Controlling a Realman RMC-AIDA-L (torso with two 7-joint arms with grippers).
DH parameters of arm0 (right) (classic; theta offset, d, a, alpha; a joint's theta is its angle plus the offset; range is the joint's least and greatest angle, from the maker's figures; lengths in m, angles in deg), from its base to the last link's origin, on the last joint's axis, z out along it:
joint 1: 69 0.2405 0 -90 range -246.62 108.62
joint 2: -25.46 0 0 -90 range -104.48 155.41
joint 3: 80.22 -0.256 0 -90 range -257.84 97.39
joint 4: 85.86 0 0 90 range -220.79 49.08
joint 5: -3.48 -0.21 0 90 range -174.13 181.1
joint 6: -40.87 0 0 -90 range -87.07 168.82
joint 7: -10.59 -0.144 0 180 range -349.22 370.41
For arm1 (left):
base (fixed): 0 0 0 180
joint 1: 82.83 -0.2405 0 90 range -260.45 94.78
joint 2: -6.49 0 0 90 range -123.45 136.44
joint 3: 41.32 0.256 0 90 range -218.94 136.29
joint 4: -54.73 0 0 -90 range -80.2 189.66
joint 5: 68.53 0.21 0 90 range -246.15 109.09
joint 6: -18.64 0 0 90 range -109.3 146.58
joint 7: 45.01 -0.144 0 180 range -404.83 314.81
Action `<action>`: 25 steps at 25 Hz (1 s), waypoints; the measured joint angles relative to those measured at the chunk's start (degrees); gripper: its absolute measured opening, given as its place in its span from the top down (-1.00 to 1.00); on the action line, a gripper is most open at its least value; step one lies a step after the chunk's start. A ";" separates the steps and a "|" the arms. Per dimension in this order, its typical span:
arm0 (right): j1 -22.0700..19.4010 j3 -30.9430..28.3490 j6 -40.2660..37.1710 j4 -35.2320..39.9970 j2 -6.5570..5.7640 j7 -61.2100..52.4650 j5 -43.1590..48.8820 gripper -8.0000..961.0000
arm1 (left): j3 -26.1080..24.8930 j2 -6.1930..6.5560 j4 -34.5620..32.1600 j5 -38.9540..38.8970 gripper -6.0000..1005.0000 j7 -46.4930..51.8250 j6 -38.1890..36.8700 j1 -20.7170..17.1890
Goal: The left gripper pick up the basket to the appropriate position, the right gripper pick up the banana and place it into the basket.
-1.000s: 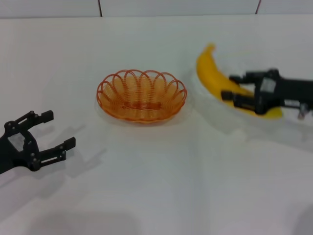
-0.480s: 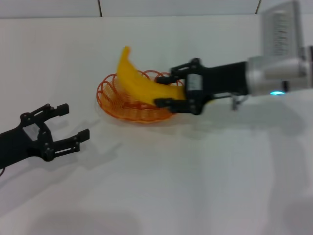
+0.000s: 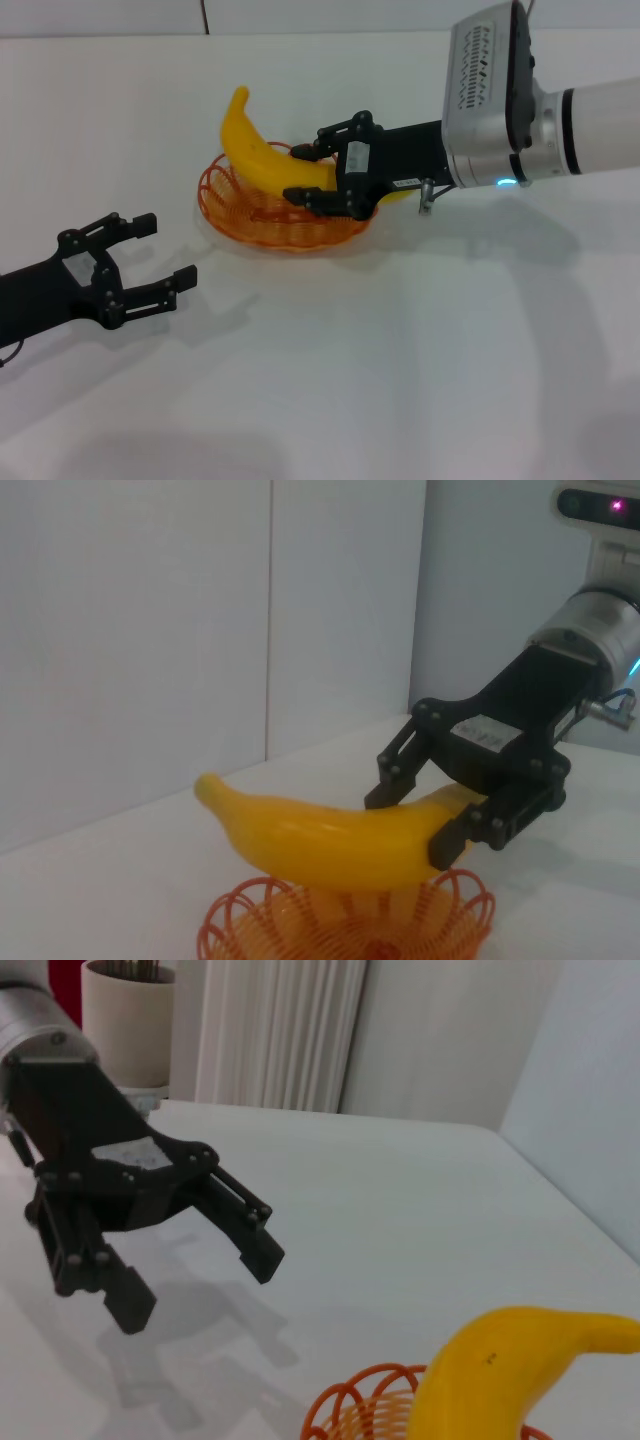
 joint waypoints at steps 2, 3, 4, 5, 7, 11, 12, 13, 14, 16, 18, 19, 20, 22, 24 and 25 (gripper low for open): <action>-0.13 0.61 0.24 -0.11 -0.01 -0.30 -0.94 0.03 | 0.00 -0.02 0.00 0.03 -0.78 -0.05 -0.01 0.03; -0.20 0.95 0.17 -0.10 -0.02 -0.48 -1.13 0.03 | 0.00 -0.02 0.00 0.04 -0.78 -0.03 -0.02 -0.02; -0.39 1.58 -0.04 0.27 -0.07 -0.82 -1.29 0.03 | 0.00 0.01 -0.01 0.04 -0.78 -0.01 -0.02 -0.10; -0.39 1.58 -0.04 0.27 -0.07 -0.82 -1.29 0.03 | -0.08 0.04 -0.01 0.04 -0.78 0.02 -0.02 -0.31; -1.07 1.71 -0.96 1.39 -0.14 -1.01 -1.31 0.03 | -0.26 0.09 -0.02 0.04 -0.78 0.00 -0.03 -0.73; -5.91 -0.37 -5.94 6.85 -0.72 -1.29 -1.31 -0.49 | -0.60 0.11 -0.21 -0.20 -0.78 -0.33 -0.02 -1.61; -7.89 -1.85 -7.55 8.82 -0.88 -1.31 -1.31 -0.56 | -0.66 0.12 -0.30 -0.27 -0.78 -0.35 -0.02 -1.75; -9.60 -3.27 -8.78 10.30 -1.06 -1.31 -1.27 -0.64 | -0.70 0.15 -0.33 -0.30 -0.78 -0.36 -0.02 -1.84; -11.44 -5.43 -10.19 11.48 -1.10 -1.31 -1.28 -0.72 | -0.72 0.16 -0.35 -0.33 -0.78 -0.36 -0.02 -1.87; -15.40 -12.49 -13.77 11.66 -1.54 -1.21 -1.20 -0.79 | -1.07 0.20 -0.35 -0.34 -0.78 -0.39 0.02 -1.99; -16.22 -14.45 -14.65 11.03 -1.72 -1.12 -1.17 -0.79 | -1.80 0.20 -0.36 -0.31 -0.78 -0.59 0.14 -2.22; -17.01 -16.22 -15.39 9.97 -1.97 -0.99 -1.08 -0.79 | -2.05 0.20 -0.36 -0.30 -0.78 -0.74 0.19 -2.40; -17.51 -17.84 -15.88 8.46 -2.29 -0.68 -1.03 -0.79 | -2.18 0.20 -0.35 -0.28 -0.78 -0.83 0.22 -2.58; -18.24 -20.26 -16.62 4.94 -3.02 0.56 -1.03 -0.79 | -2.69 0.19 -0.36 -0.28 -0.78 -1.12 0.39 -3.01; -18.31 -21.72 -17.12 1.59 -3.56 2.58 -1.10 -0.79 | -3.57 0.17 -0.34 -0.29 -0.78 -1.55 0.60 -3.08; -18.30 -22.59 -17.38 -0.40 -3.64 4.30 -1.18 -0.79 | -4.04 0.14 -0.29 -0.29 -0.78 -1.78 0.68 -3.11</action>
